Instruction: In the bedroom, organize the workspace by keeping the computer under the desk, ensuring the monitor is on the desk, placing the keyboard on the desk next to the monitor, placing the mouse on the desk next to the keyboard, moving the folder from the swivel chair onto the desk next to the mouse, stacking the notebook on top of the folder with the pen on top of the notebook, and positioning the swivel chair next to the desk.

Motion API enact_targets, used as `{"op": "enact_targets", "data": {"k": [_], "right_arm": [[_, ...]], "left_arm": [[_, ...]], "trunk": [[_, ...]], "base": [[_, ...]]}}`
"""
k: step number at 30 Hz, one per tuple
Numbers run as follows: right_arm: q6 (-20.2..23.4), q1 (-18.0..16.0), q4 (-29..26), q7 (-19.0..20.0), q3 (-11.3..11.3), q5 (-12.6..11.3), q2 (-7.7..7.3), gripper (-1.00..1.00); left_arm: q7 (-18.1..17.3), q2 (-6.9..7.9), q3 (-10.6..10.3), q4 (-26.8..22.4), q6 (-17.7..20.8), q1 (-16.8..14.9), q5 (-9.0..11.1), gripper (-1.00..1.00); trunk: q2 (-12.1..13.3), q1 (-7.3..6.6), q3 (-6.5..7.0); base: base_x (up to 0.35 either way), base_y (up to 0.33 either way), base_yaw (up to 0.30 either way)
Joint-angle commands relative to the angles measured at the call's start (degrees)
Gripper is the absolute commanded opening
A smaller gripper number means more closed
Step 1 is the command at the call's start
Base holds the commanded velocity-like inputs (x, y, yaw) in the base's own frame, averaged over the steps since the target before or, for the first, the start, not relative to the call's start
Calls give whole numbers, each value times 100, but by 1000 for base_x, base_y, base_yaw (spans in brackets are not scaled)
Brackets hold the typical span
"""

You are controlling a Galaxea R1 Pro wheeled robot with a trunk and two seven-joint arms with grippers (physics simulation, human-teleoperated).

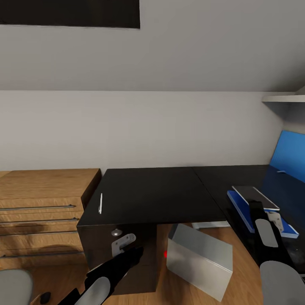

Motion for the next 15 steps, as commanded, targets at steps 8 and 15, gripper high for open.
{"op": "enact_targets", "data": {"k": [8, 15], "right_arm": [[-69, -3, -2, -25, 5, 61, 0, -100], [-74, -3, 3, -112, 9, 90, 0, -100]], "left_arm": [[33, 3, -6, -7, 15, -7, 17, 100], [33, 3, -7, -7, 19, -7, 17, 100]], "trunk": [[-3, 0, -6], [-3, 0, -6]], "base": [[0, 0, 0], [0, 0, 0]]}}
